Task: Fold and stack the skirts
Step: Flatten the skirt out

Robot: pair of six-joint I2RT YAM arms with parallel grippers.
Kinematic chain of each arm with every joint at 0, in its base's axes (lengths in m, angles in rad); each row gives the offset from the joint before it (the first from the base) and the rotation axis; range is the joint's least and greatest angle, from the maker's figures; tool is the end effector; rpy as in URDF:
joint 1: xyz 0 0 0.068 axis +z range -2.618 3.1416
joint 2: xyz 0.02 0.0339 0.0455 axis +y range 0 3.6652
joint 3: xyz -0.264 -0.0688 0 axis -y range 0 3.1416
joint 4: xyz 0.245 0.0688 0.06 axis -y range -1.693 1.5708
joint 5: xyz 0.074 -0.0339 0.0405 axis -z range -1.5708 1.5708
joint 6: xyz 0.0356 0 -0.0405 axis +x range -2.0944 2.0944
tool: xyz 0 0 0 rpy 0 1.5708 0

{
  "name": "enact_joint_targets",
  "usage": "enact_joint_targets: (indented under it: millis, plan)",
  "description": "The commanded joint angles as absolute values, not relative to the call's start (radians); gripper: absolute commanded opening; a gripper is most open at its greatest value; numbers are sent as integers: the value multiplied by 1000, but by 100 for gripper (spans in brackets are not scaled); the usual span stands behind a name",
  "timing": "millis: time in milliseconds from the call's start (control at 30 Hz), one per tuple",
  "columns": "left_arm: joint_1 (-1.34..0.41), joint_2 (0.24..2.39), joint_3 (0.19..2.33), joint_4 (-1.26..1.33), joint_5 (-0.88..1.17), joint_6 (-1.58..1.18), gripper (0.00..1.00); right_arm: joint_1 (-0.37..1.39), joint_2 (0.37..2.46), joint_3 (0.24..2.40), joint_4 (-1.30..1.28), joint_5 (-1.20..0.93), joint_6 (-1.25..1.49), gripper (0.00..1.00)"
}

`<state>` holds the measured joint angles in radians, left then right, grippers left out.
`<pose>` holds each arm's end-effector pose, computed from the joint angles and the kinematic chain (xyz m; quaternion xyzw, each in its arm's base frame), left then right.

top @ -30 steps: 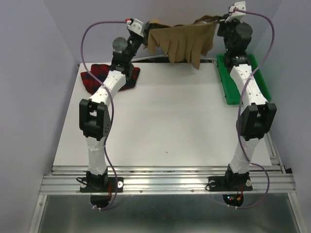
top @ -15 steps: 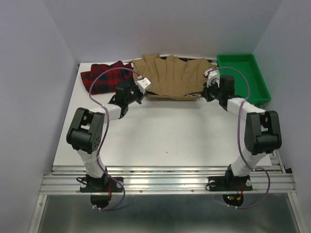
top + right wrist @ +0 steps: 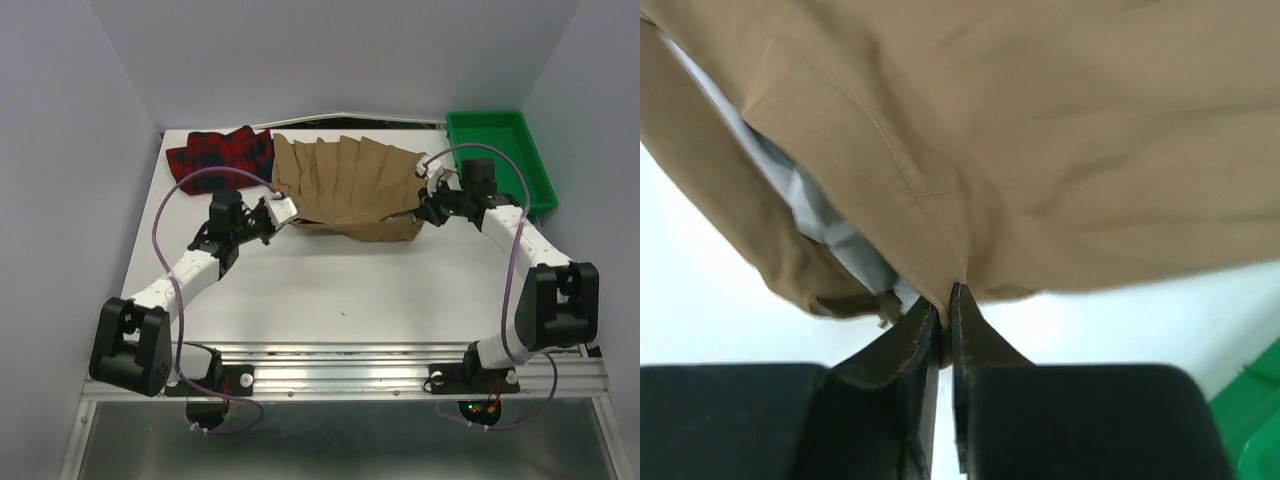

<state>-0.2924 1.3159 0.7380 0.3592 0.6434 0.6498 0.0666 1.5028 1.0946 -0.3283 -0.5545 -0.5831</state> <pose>0.2729 -0.1045 0.2632 0.5122 0.5696 -0.1372 0.6280 0.3260 0.0405 0.2647 -0.3858 0.7980 0.1424 0.4407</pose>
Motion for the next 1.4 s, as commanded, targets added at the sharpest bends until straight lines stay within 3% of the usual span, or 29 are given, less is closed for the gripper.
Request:
enact_joint_targets:
  millis: [0, 33, 67, 100, 133, 200, 333, 433, 500, 600, 667, 767, 1000, 1200, 1367]
  plan:
    - [-239, 1157, 617, 126, 653, 917, 34, 53, 1430, 1036, -687, -531, -878, 39]
    - [-241, 1125, 595, 50, 679, 961, 39, 69, 1392, 1023, -772, -558, -905, 54]
    - [-241, 1052, 560, 22, 680, 1016, 53, 86, 1366, 1009, -803, -567, -941, 65]
    - [-239, 1008, 545, 3, 681, 1023, 60, 101, 1335, 996, -828, -574, -952, 73]
    - [-239, 970, 534, -58, 680, 1023, 62, 126, 1298, 970, -845, -581, -956, 87]
    - [-238, 852, 526, -124, 702, 1057, 69, 138, 1175, 944, -844, -595, -954, 100]
    - [-239, 718, 541, -174, 733, 994, 75, 138, 1025, 948, -824, -606, -902, 100]
    - [-244, 750, 589, -176, 758, 960, 71, 138, 1006, 962, -735, -539, -751, 99]
    - [-265, 842, 648, -190, 761, 962, 66, 138, 1058, 992, -649, -450, -677, 91]
    - [-339, 1024, 775, -192, 701, 910, 65, 138, 1263, 1092, -658, -420, -582, 70]
    - [-395, 1157, 901, -244, 638, 905, 66, 138, 1406, 1135, -693, -448, -540, 66]
    - [-466, 1268, 998, -331, 549, 995, 66, 138, 1515, 1173, -722, -453, -520, 65]
    - [-666, 1428, 1138, -452, 307, 1195, 70, 138, 1548, 1137, -658, -405, -353, 66]
    - [-745, 1555, 1198, -492, 215, 1241, 70, 107, 1638, 1301, -650, -494, -247, 67]
    - [-781, 1647, 1245, -529, 160, 1252, 70, 107, 1782, 1417, -629, -441, -226, 66]
